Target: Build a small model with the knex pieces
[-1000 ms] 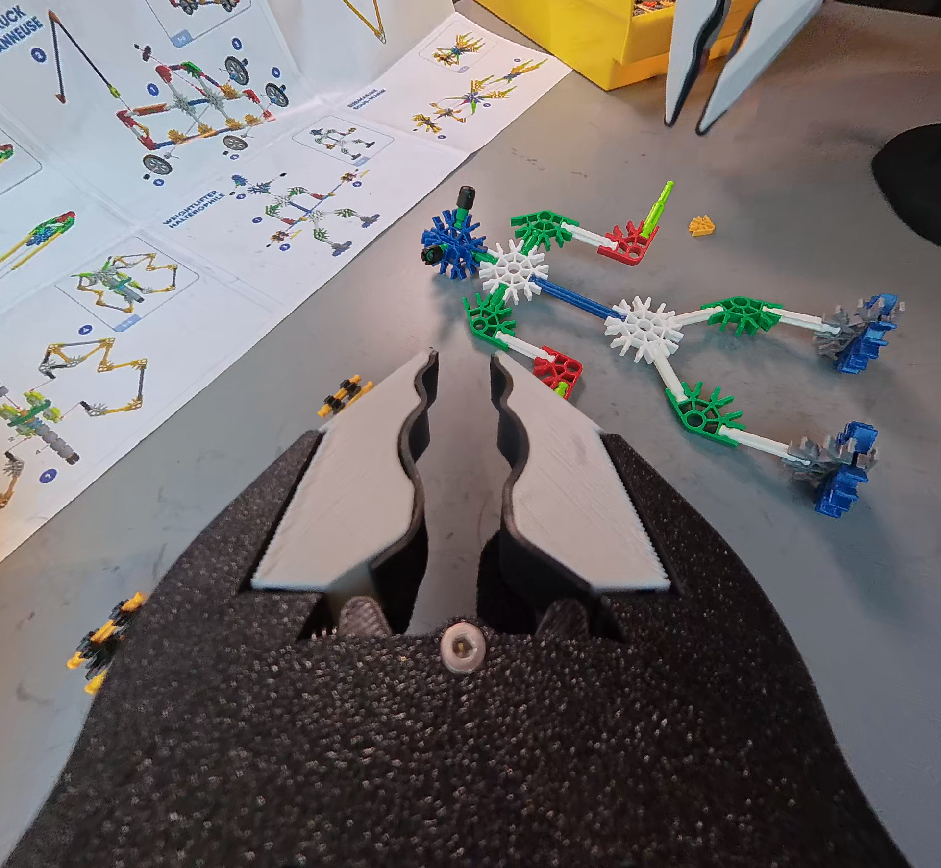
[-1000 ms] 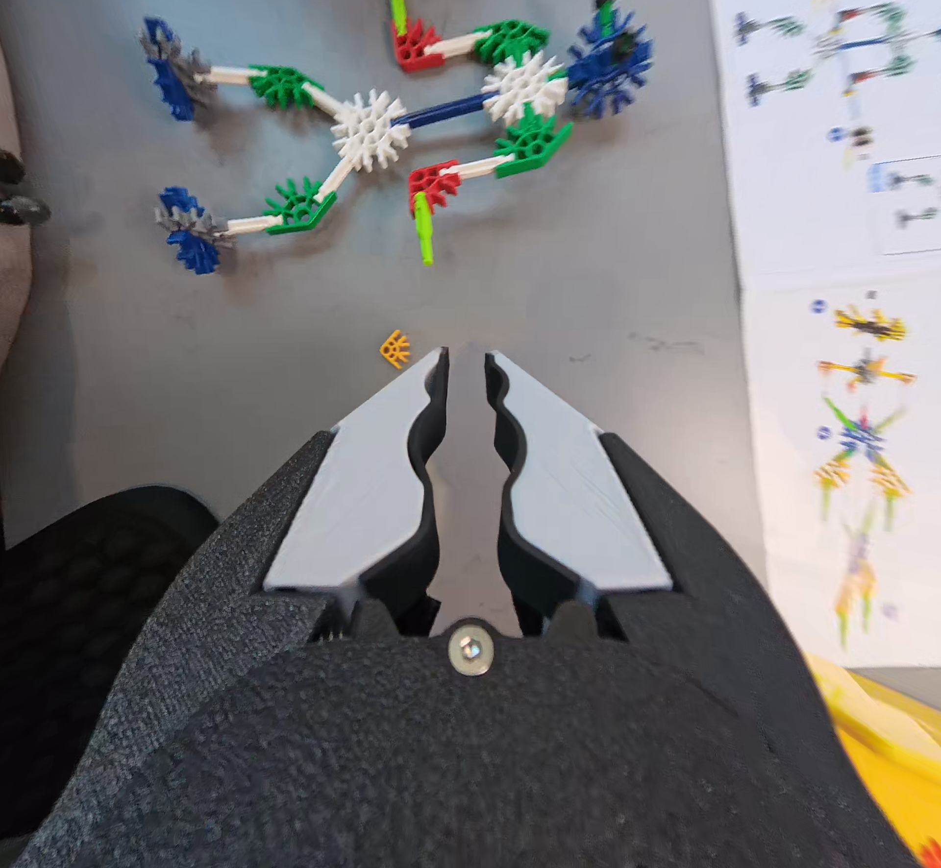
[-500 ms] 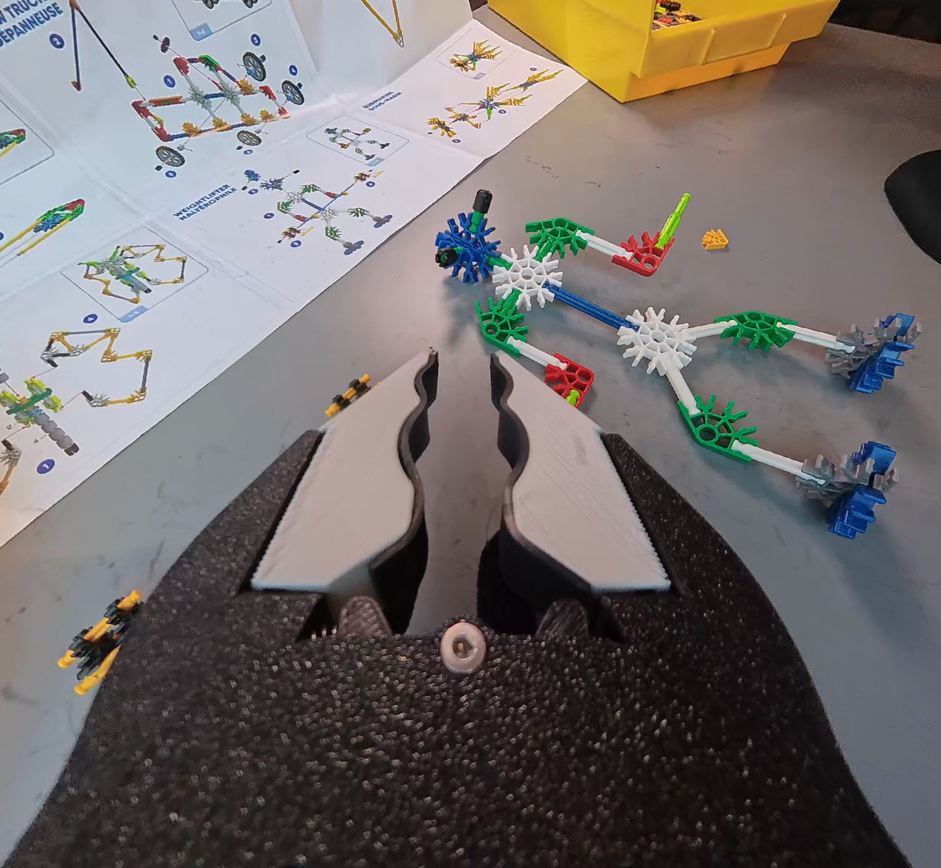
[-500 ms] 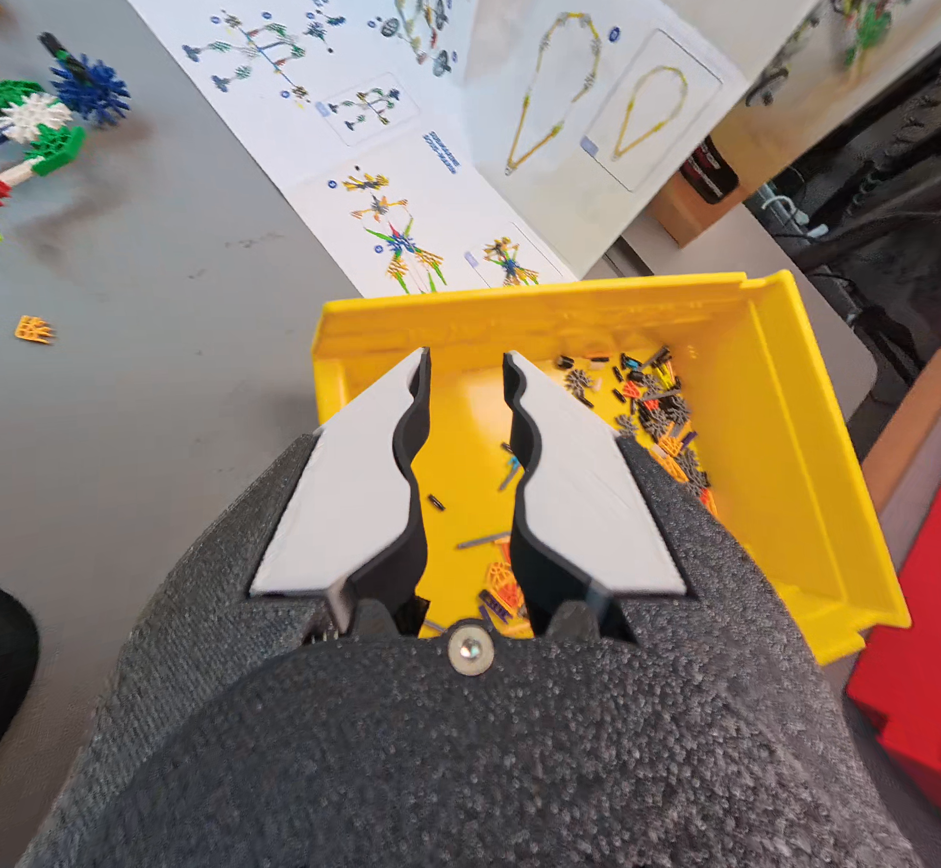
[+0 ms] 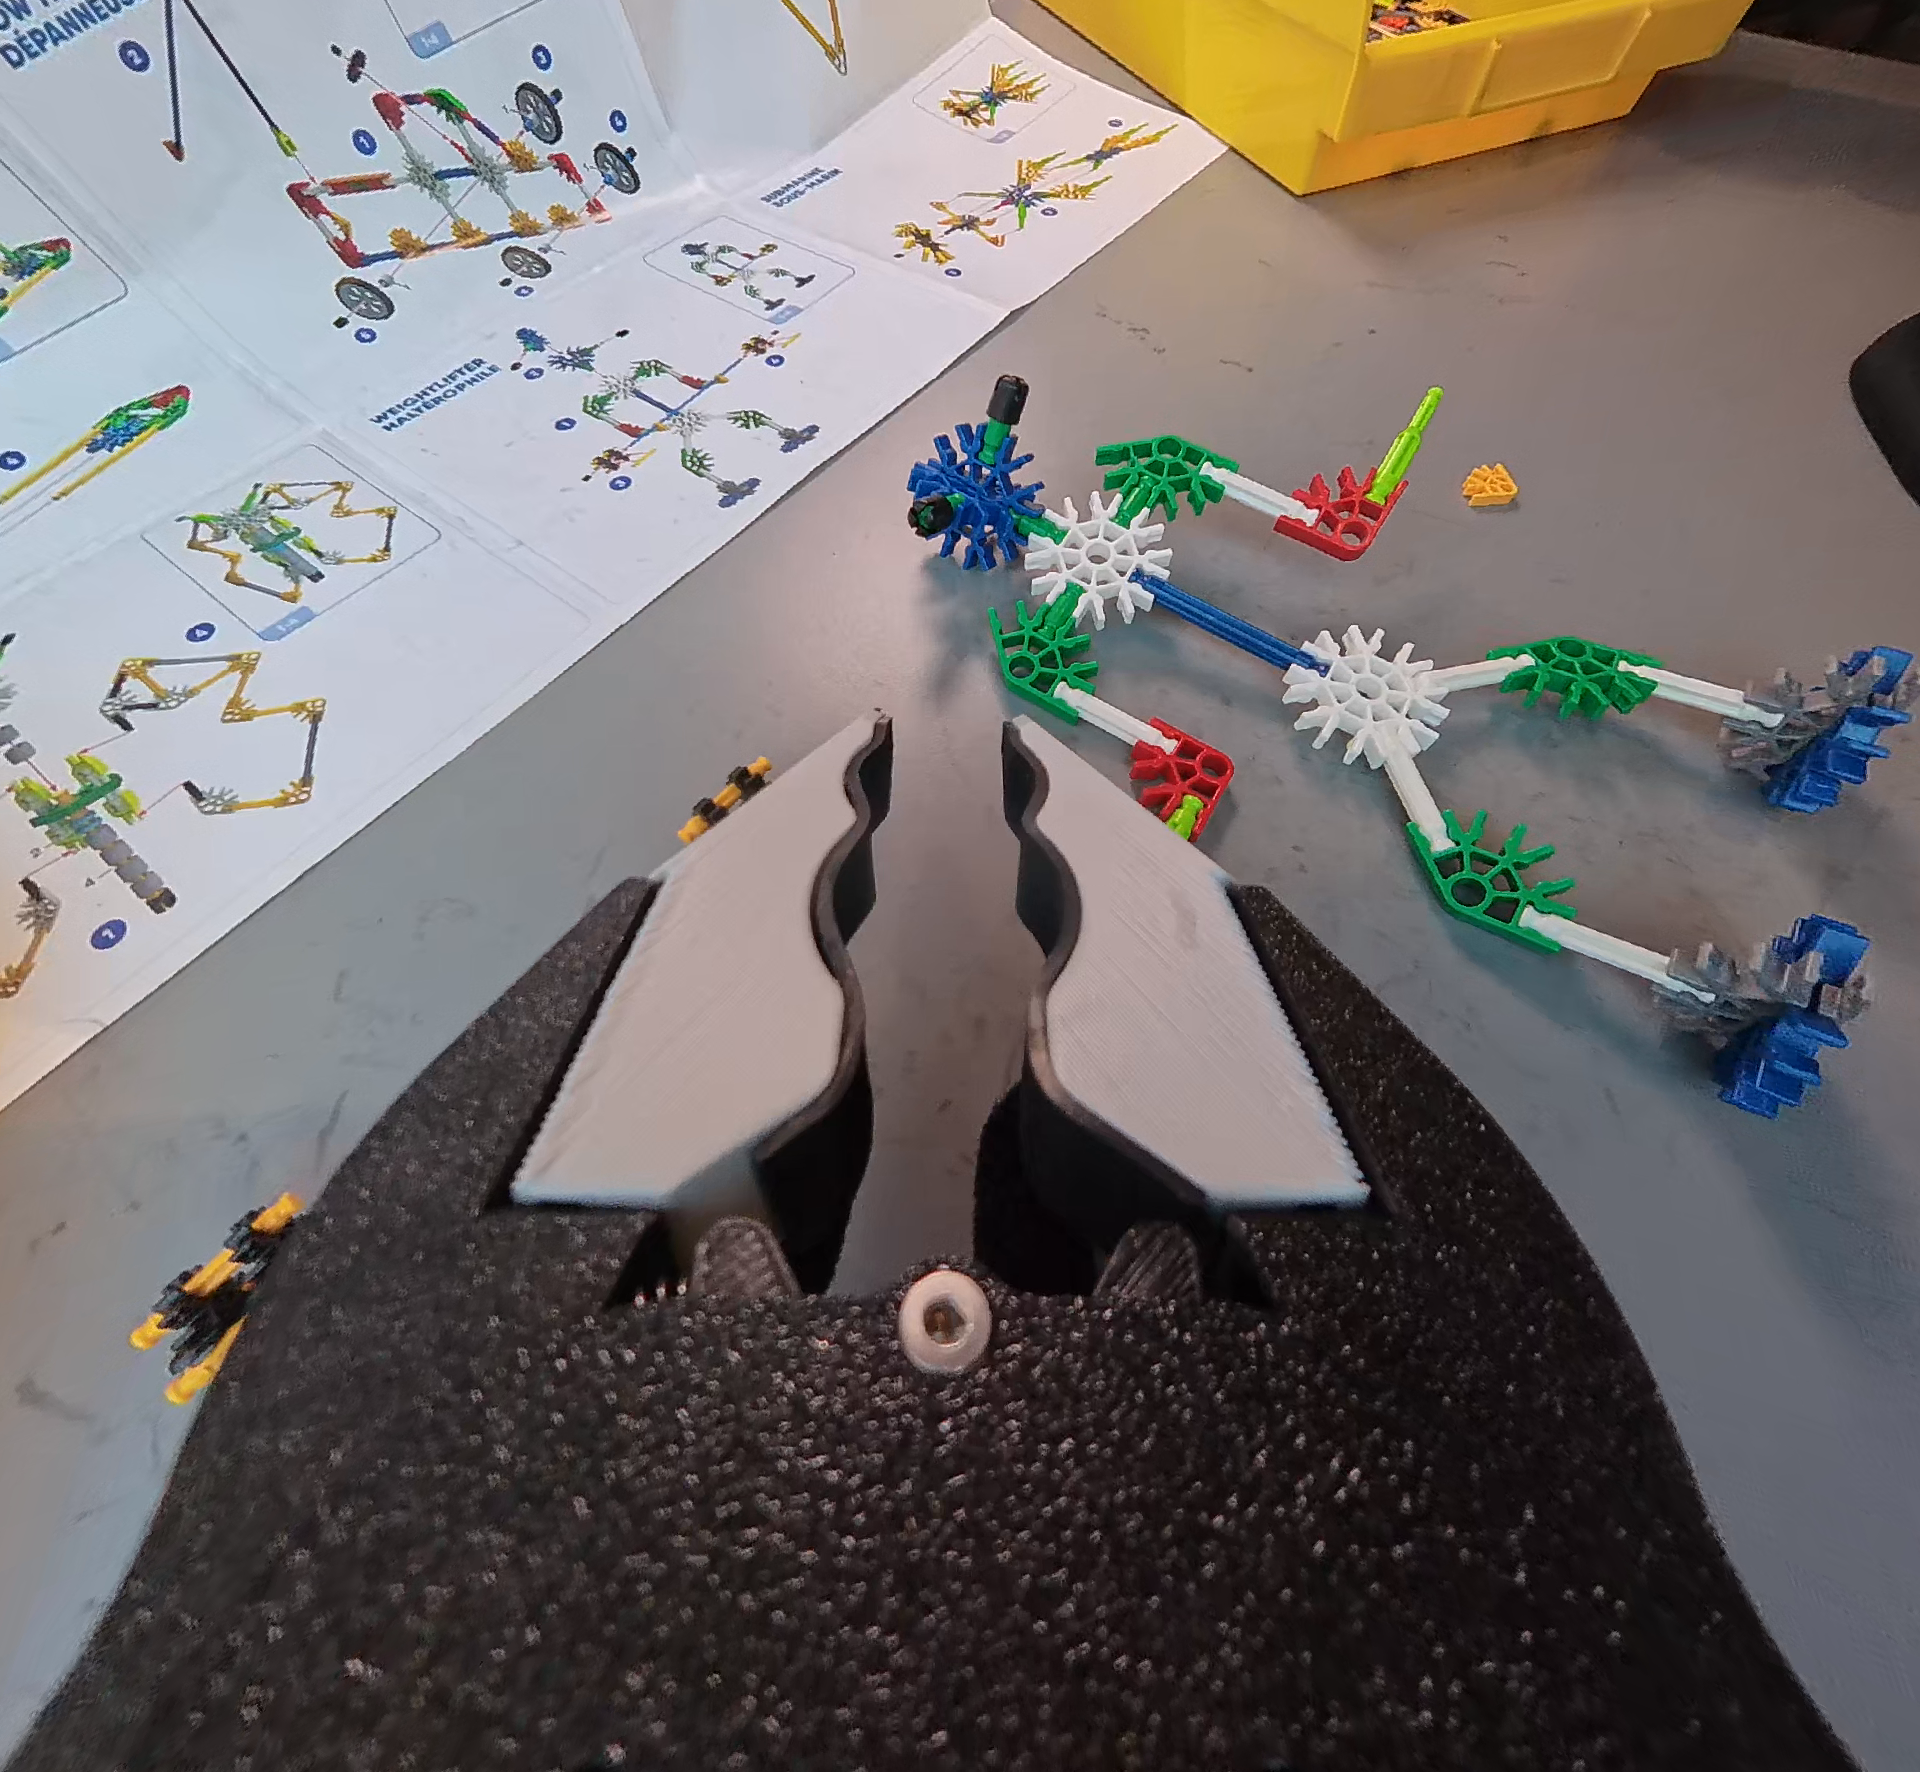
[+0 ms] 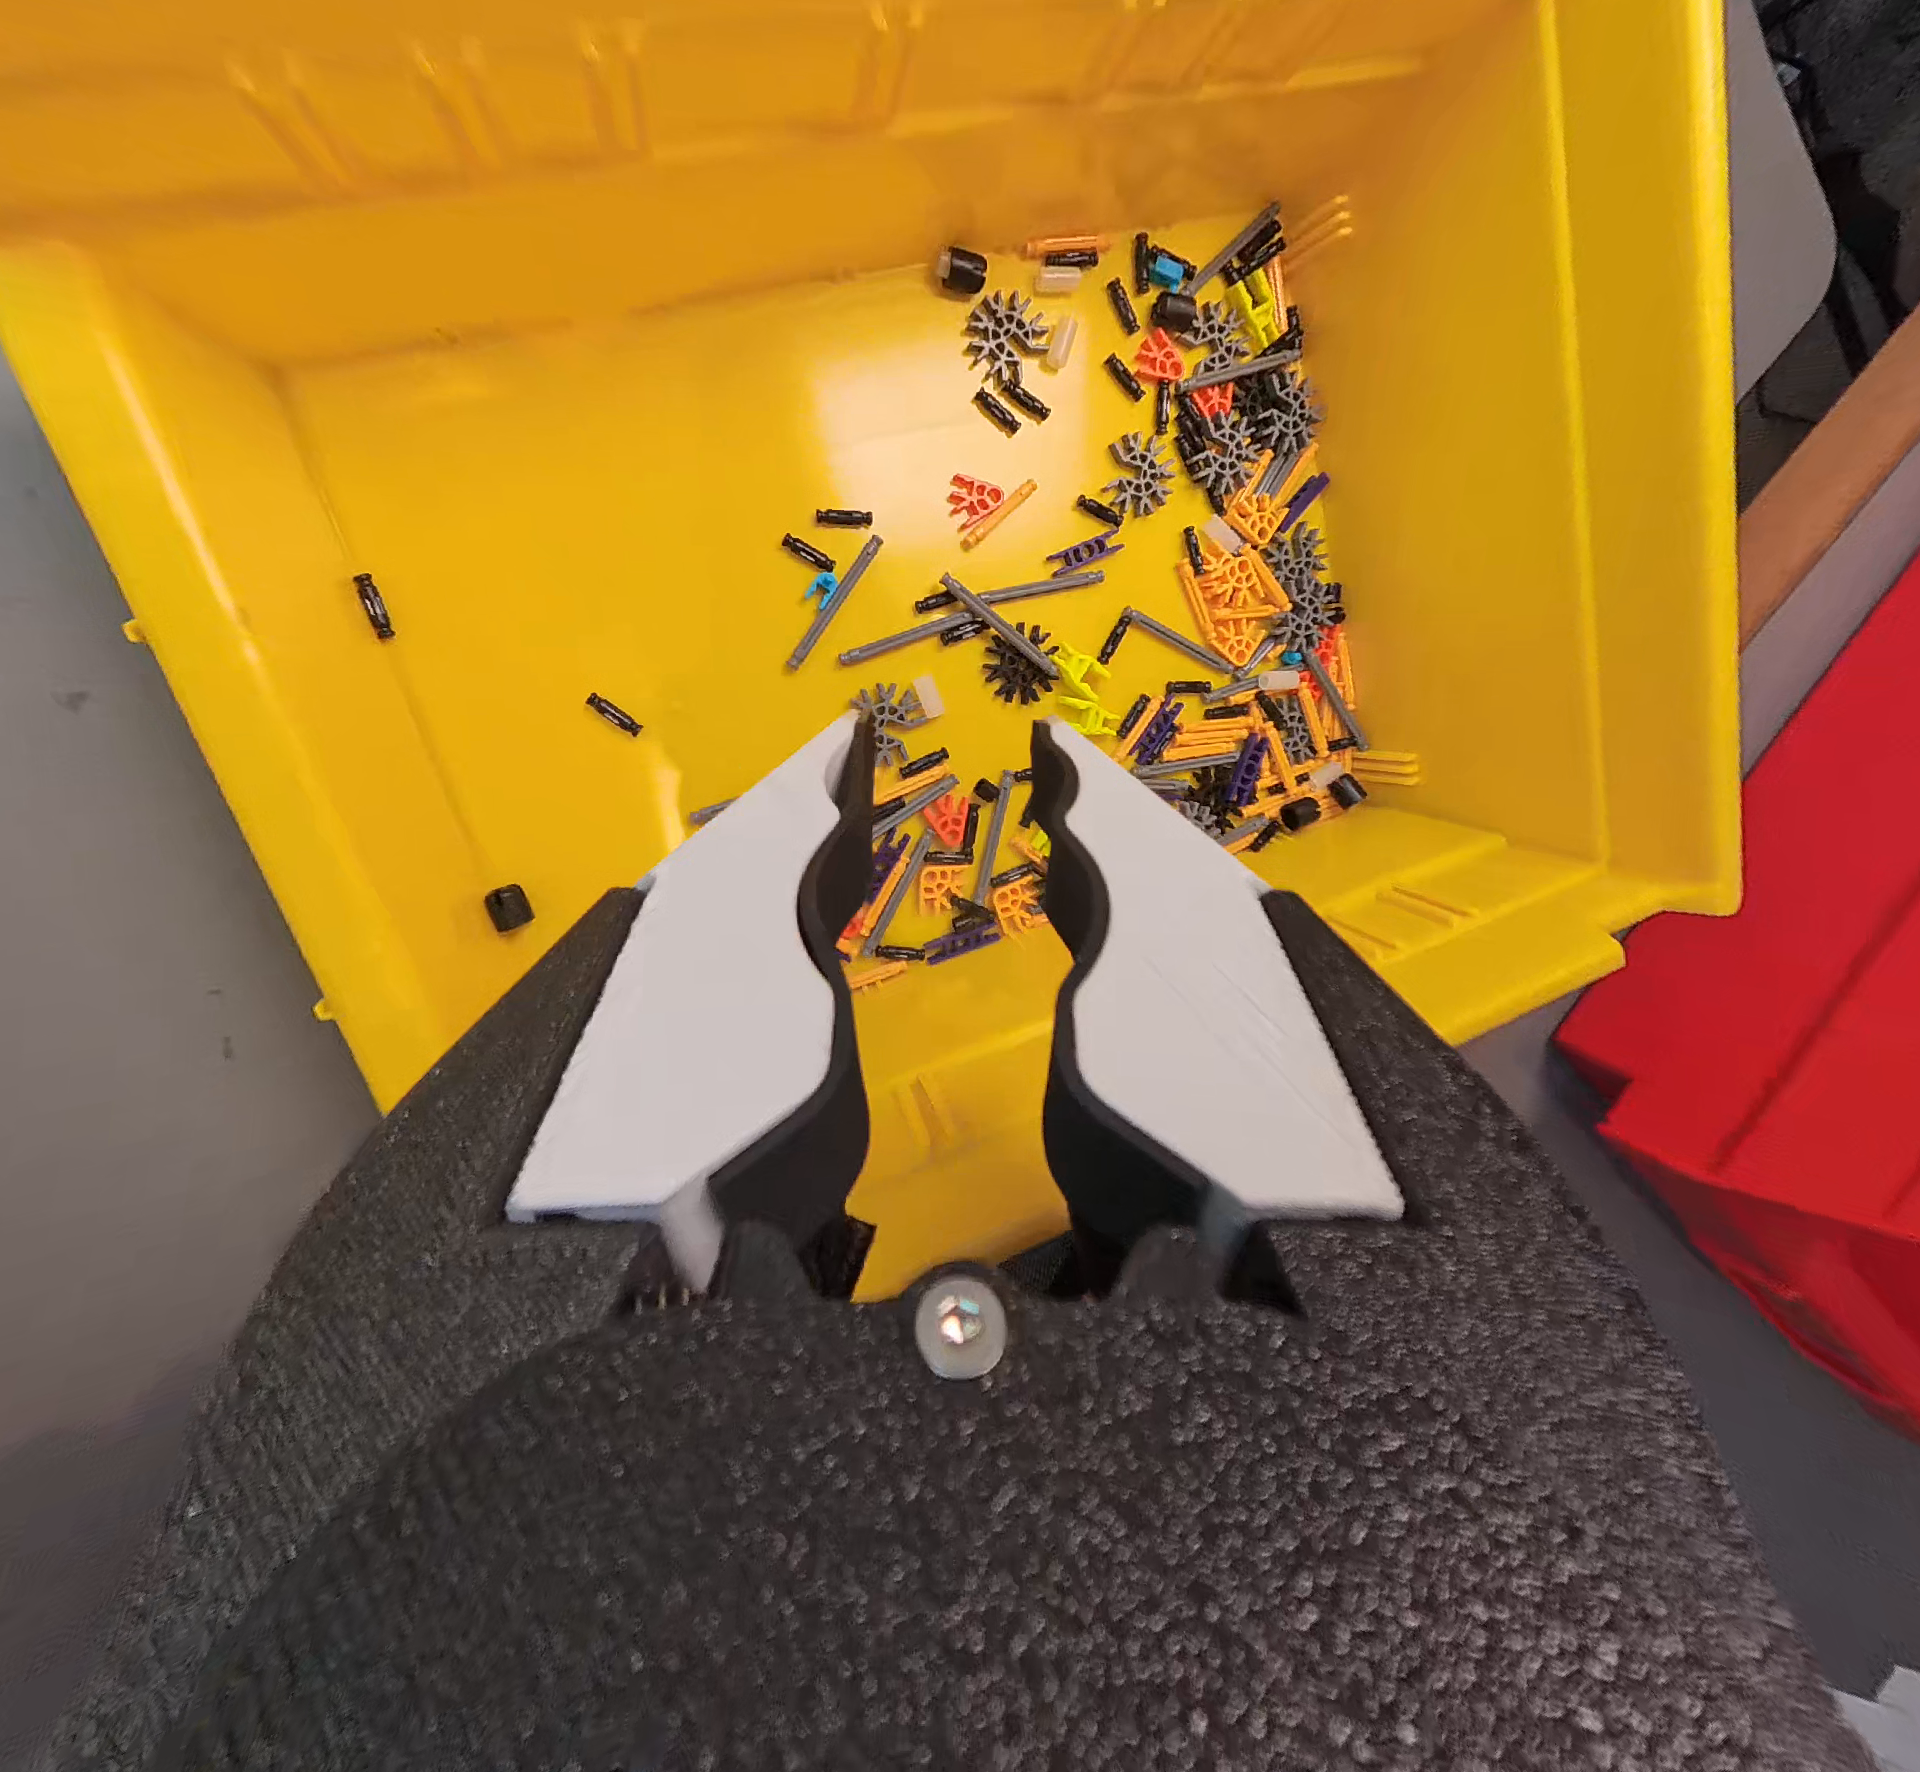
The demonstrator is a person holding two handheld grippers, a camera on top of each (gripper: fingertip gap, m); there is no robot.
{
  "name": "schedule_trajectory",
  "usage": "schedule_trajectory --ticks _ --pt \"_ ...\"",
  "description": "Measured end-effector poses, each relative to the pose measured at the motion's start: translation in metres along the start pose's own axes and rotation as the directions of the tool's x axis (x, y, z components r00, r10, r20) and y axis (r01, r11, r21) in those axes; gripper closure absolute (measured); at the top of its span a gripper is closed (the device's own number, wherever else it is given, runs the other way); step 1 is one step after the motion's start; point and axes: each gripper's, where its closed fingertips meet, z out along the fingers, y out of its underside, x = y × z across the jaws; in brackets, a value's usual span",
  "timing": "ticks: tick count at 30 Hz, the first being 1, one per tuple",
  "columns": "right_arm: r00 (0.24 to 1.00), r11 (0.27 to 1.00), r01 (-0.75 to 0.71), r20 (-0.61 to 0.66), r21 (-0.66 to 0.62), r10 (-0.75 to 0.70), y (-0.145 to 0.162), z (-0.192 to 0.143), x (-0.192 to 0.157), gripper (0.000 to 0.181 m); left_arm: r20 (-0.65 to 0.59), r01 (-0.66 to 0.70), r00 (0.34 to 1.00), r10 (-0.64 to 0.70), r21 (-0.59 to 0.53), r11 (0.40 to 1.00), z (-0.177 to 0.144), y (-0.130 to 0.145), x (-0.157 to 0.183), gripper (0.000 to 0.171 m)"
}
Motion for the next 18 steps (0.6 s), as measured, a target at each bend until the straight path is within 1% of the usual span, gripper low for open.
schedule_trajectory --ticks 14,18 --pt "1.0 0.993 0.028 -0.007 -0.117 -0.029 0.012 0.02 0.021 0.153 -0.008 -0.014 1.0 0.014 -0.023 1.0 0.002 0.003 0.002 0.15" --pt "0.999 0.983 0.046 0.016 -0.175 -0.044 0.019 0.023 0.026 0.158 -0.007 -0.026 1.0 0.026 -0.027 0.999 0.001 0.005 0.004 0.15"
